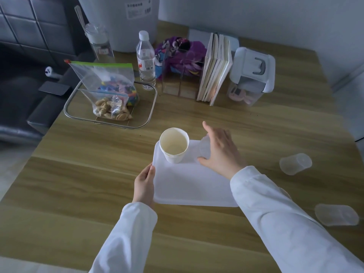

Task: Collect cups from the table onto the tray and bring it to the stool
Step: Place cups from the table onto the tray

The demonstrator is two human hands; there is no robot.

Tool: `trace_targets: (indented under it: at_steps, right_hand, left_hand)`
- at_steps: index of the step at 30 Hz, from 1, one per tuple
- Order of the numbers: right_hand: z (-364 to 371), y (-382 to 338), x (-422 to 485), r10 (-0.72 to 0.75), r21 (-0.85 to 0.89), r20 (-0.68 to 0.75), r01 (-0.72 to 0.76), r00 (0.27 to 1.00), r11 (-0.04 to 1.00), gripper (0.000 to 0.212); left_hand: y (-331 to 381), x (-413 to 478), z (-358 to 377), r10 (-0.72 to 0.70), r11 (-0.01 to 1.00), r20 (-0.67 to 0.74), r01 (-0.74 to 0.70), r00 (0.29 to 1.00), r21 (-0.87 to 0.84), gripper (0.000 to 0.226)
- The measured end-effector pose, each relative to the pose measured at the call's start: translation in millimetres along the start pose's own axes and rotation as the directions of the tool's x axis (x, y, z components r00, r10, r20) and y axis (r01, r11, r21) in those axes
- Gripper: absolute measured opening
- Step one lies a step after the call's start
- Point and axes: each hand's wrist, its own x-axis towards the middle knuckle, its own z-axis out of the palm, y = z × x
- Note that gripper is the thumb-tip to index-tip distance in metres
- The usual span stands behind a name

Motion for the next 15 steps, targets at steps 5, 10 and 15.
trace_targets:
  at_steps: [5,10,15]
  right_hand:
    - [10,0,0,-0.007,0.006,-0.023,0.007,1.0,1.0,0.097]
    - [17,0,-2,-0.018,0.013,-0.046,0.018,0.999,1.0,0.102]
    - [14,3,-6,-0.004,0.039,-0.065,0.007,0.998,0.999,0.108]
  left_hand:
    - [3,-4,1,0.006,1.0,0.016,-0.006,1.0,0.012,0.026]
    - [3,-4,1,0.004,1.0,0.019,-0.005,1.0,0.02,0.026]
    - [5,-4,1,0.009,1.0,0.022,-0.01,1.0,0.021,0.027]
